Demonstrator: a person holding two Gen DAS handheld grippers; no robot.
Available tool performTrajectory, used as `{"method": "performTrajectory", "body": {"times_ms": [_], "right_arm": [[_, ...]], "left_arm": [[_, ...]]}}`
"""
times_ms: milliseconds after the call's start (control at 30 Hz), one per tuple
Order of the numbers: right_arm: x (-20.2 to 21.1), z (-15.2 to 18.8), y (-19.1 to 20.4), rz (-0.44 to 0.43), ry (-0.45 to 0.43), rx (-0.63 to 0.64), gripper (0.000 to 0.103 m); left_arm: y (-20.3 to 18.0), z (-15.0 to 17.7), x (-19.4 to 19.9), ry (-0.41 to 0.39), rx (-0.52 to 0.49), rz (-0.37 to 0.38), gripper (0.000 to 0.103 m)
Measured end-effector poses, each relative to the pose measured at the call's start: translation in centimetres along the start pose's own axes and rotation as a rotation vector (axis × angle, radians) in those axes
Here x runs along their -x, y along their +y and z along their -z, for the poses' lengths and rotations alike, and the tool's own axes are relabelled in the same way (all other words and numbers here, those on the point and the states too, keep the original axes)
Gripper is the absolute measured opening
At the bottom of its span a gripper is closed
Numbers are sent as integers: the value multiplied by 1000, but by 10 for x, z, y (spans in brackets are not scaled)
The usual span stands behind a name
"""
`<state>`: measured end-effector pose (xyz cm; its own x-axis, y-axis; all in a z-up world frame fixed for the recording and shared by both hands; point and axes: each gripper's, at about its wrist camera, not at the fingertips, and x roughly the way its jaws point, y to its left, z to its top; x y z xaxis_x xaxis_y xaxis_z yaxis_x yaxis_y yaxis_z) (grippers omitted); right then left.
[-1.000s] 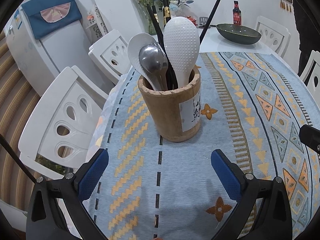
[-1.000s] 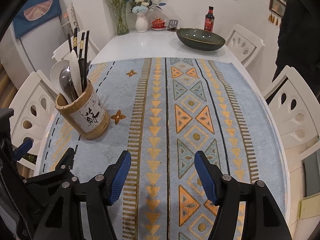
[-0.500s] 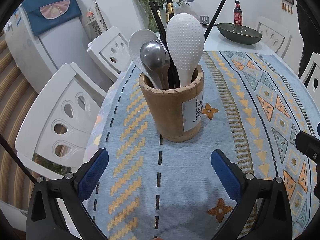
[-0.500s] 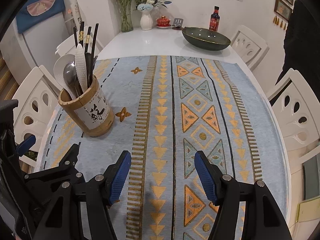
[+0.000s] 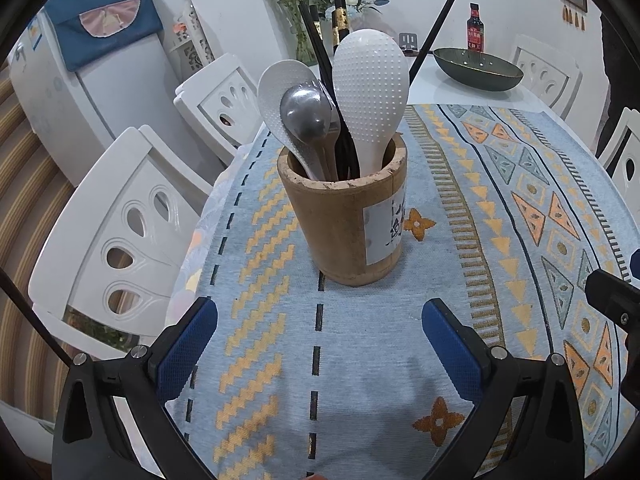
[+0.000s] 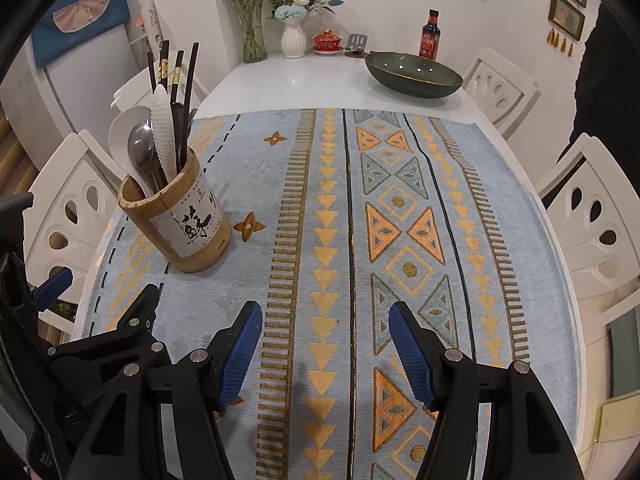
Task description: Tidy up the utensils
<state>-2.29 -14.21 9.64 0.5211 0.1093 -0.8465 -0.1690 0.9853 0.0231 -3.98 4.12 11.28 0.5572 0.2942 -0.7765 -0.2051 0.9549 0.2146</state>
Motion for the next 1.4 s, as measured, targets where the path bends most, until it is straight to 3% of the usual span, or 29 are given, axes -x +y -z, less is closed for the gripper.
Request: {"method": "performTrajectory", "body": {"times_ms": [1400], "right_arm": [[-5,0,2,-8,12,-5,64]], "left_arm": [[3,-5,-5,15,29,11,103]]}}
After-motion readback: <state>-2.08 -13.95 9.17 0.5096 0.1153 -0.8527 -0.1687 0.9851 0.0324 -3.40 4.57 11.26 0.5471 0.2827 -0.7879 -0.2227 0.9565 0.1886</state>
